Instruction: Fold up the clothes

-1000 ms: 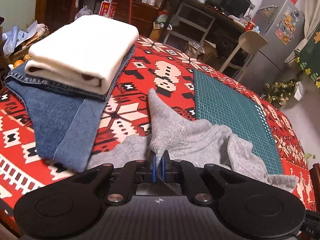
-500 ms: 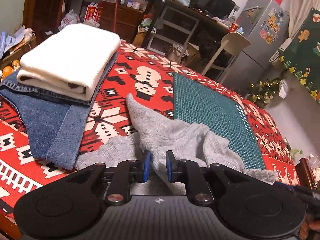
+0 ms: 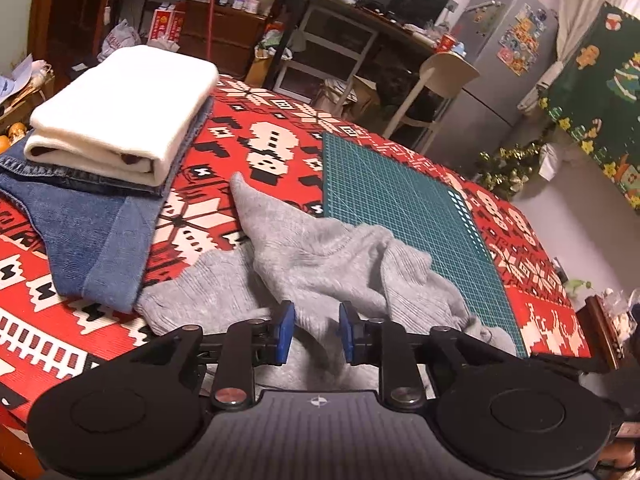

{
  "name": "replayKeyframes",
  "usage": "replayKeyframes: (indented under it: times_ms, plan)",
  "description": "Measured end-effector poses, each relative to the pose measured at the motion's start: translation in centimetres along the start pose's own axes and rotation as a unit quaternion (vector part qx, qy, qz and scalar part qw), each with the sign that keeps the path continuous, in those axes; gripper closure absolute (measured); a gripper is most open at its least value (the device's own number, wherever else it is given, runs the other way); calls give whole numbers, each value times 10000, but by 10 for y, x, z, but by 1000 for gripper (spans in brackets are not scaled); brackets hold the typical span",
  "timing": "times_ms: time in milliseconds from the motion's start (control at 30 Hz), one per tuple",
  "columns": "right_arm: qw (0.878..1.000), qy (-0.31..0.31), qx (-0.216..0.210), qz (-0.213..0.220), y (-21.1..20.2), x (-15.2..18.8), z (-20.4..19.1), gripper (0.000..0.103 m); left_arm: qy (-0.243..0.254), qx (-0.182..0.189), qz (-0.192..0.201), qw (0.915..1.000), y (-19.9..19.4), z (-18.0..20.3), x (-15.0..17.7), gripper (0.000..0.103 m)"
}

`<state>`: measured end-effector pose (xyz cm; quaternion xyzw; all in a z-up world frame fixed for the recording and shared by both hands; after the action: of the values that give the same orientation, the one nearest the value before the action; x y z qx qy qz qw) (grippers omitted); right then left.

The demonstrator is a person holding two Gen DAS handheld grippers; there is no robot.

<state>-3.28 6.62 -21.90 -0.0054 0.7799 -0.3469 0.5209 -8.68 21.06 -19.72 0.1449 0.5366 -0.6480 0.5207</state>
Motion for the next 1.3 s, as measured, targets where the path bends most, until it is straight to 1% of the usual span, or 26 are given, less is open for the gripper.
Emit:
replayKeyframes:
  times_ms: [133, 233, 267, 300, 333, 433, 467, 500, 567, 633, 733, 767, 867, 933, 1000, 1067, 1167, 1267, 1300]
  plan:
    - [9998, 24, 101, 144, -9, -7, 6, 74, 13, 29, 8, 10000, -1, 3, 1, 78]
    - [9997, 17, 184, 155, -6, -10, 8, 71, 42, 41, 0, 10000, -3, 4, 2, 78]
    - [9997, -11, 208, 154, -4, -11, 7, 68, 62, 45, -8, 10000, -5, 5, 2, 78]
    - [9996, -74, 223, 154, -2, -11, 5, 64, 82, 49, -16, 10000, -6, 5, 3, 77]
    - [9994, -198, 221, 157, 0, -12, 1, 62, 102, 53, -25, 9999, -7, 6, 3, 77]
    - [9977, -553, 348, 200, 4, -14, -8, 63, 162, 66, -50, 9998, -10, 7, 5, 76]
    - [9964, -673, 480, 199, 6, -14, -7, 65, 182, 70, -58, 9998, -11, 7, 6, 76]
    - [9952, -776, 570, 171, 8, -13, -5, 76, 189, 66, -71, 9998, -11, 8, 6, 76]
    - [9930, -928, 720, 131, 10, -11, -2, 88, 193, 61, -81, 9998, -11, 8, 7, 76]
    - [9937, -832, 727, 163, 6, -10, 3, 94, 186, 69, -43, 9998, -13, 10, 6, 76]
    - [9958, -686, 558, 223, -4, -11, 2, 96, 161, 89, 3, 9998, -14, 11, 5, 76]
    - [9966, -650, 453, 242, -7, -11, 0, 96, 159, 94, 15, 9998, -14, 11, 4, 76]
    - [9967, -783, -86, 207, -12, -11, -21, 96, 195, 107, 26, 9997, -15, 13, 4, 76]
    - [9956, -902, -222, 109, -9, -6, -30, 95, 223, 90, 8, 9997, -15, 14, 4, 76]
    - [9958, -875, -273, 1, -6, 2, -33, 93, 222, 90, 7, 9997, -16, 14, 4, 76]
    - [9963, -749, -398, -125, -3, 8, -34, 85, 193, 75, 22, 9998, -17, 12, 4, 76]
    - [9965, -693, -460, -97, -8, 7, -34, 80, 132, 33, 36, 9999, -18, 7, 4, 75]
    - [9975, -588, -391, 29, -17, -1, -26, 77, 29, -51, 35, 10000, -13, -2, 1, 75]
    - [9979, -536, -358, 94, -21, -4, -23, 73, -4, -81, 46, 10000, -12, -5, -1, 75]
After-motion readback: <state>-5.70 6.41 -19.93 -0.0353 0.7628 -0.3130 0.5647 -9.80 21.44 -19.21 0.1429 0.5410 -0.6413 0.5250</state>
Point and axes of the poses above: each gripper's, at about its wrist camera, not at the fingertips, and y roughly the way its jaws point, z to its right, x to its underside, the point moved 10 cm from there along y, roughly the way its jaws point, and after that the axes turned 10 degrees about z, right-handed, at the moved point
